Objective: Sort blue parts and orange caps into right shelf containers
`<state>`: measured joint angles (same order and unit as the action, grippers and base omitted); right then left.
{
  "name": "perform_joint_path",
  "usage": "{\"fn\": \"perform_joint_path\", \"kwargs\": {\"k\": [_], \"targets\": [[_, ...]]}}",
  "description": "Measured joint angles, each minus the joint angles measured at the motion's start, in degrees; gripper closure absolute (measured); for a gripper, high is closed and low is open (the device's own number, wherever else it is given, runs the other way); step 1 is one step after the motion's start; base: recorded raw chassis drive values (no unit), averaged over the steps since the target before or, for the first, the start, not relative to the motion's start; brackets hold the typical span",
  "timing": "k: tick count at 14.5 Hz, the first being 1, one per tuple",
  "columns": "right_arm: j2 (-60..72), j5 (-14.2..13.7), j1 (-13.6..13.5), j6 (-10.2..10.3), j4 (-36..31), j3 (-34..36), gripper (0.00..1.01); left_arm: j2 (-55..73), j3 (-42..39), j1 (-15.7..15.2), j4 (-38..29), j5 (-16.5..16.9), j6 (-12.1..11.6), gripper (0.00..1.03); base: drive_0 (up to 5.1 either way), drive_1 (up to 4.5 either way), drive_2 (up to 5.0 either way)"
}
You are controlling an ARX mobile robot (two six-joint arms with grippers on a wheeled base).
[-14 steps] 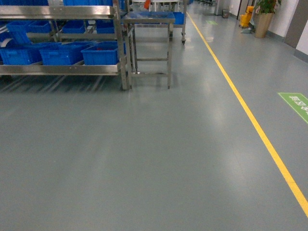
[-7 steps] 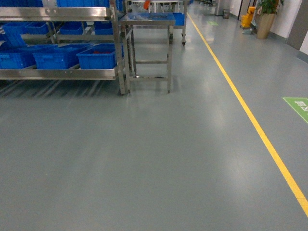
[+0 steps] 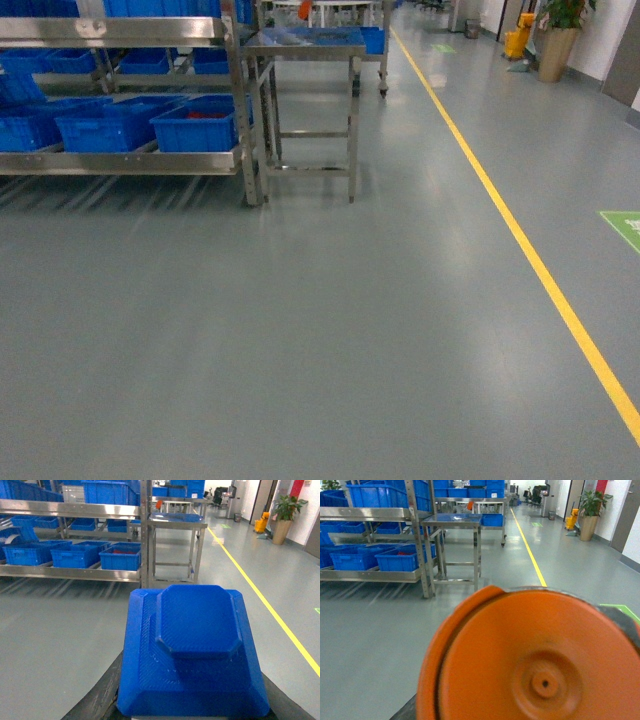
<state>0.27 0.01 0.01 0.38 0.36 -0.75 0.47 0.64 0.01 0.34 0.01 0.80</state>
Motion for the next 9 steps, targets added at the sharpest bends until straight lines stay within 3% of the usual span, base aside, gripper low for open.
{"fn": "perform_joint_path", "kwargs": {"k": [9], "targets": [[0.0,0.0,0.0,0.0,0.02,0.0,0.57,0.0,0.0,0.0,0.02,0.0,0.0,0.62,0.0,4.15,-4.1]]}}
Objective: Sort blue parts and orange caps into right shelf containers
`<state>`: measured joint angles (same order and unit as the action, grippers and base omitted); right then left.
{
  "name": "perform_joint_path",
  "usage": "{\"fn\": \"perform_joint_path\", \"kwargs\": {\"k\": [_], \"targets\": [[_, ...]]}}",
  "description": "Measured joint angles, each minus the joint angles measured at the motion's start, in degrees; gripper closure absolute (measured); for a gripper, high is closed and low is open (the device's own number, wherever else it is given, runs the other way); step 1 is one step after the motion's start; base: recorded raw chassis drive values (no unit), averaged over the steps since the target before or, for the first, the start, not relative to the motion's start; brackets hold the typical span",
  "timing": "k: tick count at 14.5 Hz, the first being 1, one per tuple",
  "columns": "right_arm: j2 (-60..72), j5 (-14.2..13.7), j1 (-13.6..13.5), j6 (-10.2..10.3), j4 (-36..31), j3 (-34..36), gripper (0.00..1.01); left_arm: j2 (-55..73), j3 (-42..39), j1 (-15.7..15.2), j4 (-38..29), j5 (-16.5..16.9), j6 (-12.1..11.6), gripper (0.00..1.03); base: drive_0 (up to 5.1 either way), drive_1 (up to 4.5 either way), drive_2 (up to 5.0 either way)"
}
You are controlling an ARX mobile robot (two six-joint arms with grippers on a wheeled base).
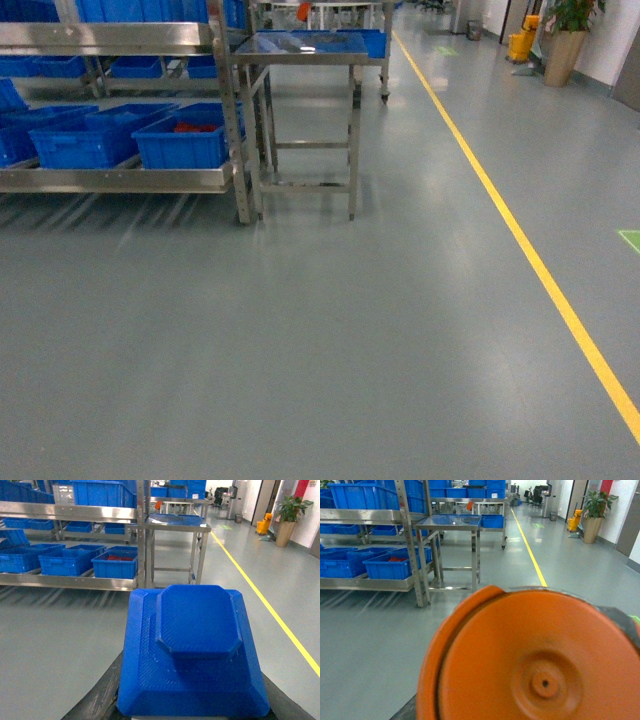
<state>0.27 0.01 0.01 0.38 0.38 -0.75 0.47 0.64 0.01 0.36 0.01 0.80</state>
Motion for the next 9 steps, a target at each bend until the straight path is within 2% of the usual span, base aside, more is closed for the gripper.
{"fn": "perform_joint_path", "kwargs": {"k": [9], "targets": [[0.0,0.0,0.0,0.0,0.0,0.0,0.57,0.0,0.0,0.0,0.07,-0.02,0.0,0.62,0.0,4.09,-4.1]]}}
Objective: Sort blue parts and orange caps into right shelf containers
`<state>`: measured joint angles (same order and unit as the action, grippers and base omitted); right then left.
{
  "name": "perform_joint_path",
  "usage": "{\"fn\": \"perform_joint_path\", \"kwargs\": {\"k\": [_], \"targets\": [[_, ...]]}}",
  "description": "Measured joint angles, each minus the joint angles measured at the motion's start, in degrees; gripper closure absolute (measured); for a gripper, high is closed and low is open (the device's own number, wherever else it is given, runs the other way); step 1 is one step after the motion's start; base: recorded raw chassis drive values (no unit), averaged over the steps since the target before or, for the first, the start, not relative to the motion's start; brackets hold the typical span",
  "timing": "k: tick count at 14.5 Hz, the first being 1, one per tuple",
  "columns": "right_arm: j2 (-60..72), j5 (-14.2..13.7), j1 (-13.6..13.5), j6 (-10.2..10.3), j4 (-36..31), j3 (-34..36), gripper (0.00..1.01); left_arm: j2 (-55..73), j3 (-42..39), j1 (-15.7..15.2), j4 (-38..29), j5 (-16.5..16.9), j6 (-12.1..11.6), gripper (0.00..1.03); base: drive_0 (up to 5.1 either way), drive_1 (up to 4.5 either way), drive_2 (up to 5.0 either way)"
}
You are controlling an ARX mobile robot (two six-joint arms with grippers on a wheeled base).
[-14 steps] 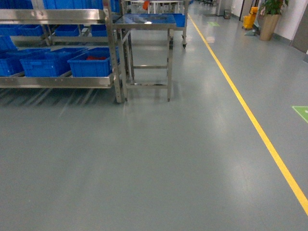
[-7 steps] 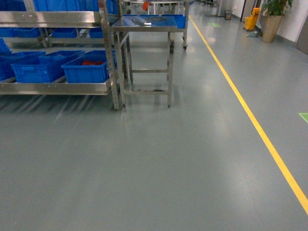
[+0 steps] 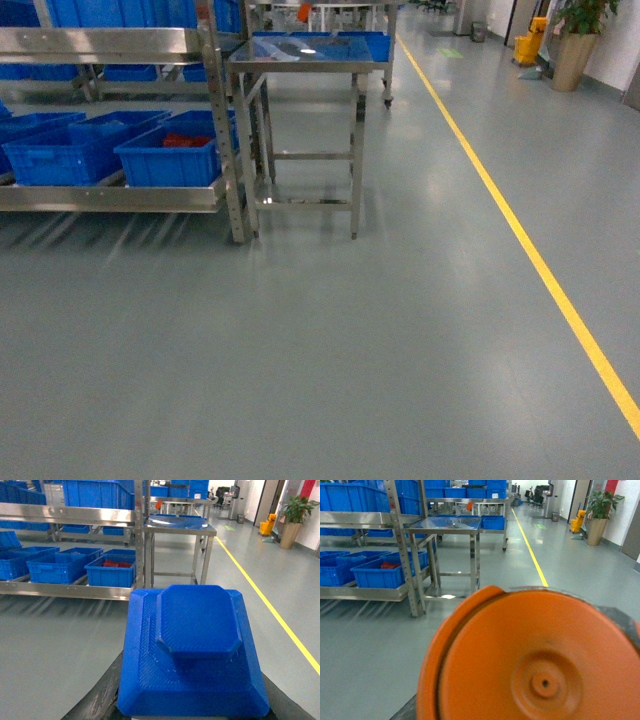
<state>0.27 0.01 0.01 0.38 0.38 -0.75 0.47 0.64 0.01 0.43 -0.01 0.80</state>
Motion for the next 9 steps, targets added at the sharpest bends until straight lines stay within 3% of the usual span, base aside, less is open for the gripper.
{"fn": "perform_joint_path", "kwargs": {"k": [9], "targets": [[0.0,0.0,0.0,0.0,0.11,0.0,0.57,0.0,0.0,0.0,0.04,-0.02,0.0,0.62,-0.1,4.04,-4.2]]}}
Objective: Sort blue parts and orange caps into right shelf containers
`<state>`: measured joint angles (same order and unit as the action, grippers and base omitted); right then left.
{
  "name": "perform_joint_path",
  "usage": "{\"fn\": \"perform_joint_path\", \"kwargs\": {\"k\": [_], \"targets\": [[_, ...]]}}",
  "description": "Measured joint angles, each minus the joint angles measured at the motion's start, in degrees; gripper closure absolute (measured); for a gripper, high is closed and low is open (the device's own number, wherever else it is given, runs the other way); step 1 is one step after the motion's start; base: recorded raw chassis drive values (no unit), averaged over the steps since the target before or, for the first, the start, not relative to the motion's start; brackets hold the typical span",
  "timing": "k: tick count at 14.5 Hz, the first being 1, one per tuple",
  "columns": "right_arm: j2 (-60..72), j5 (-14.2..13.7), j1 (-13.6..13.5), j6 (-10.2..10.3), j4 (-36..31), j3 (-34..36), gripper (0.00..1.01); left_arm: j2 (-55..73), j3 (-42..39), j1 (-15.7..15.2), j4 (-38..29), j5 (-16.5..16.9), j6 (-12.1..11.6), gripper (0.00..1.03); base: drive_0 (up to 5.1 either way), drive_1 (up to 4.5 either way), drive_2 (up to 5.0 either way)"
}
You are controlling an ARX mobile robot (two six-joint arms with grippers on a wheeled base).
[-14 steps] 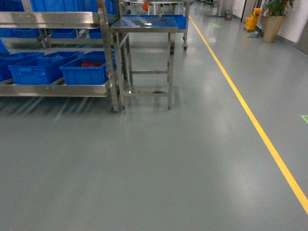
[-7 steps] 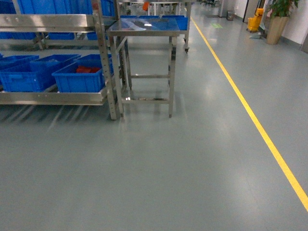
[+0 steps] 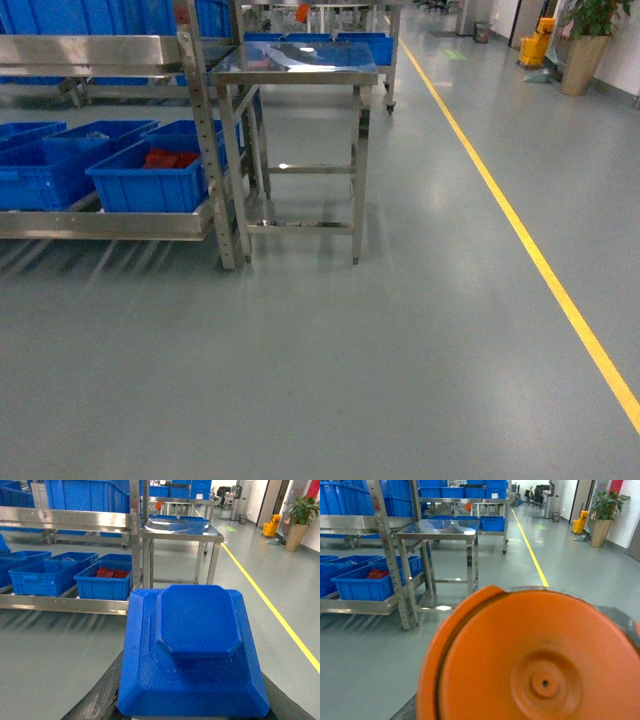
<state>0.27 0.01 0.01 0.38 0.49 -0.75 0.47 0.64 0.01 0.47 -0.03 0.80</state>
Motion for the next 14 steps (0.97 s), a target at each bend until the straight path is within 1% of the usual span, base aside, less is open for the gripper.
{"fn": "perform_joint_path", "kwargs": {"k": [14], "targets": [[0.0,0.0,0.0,0.0,-0.2,0.0,0.57,0.0,0.0,0.0,-0.15,0.0,0.0,0.62,0.0,4.12,-4.1]]}}
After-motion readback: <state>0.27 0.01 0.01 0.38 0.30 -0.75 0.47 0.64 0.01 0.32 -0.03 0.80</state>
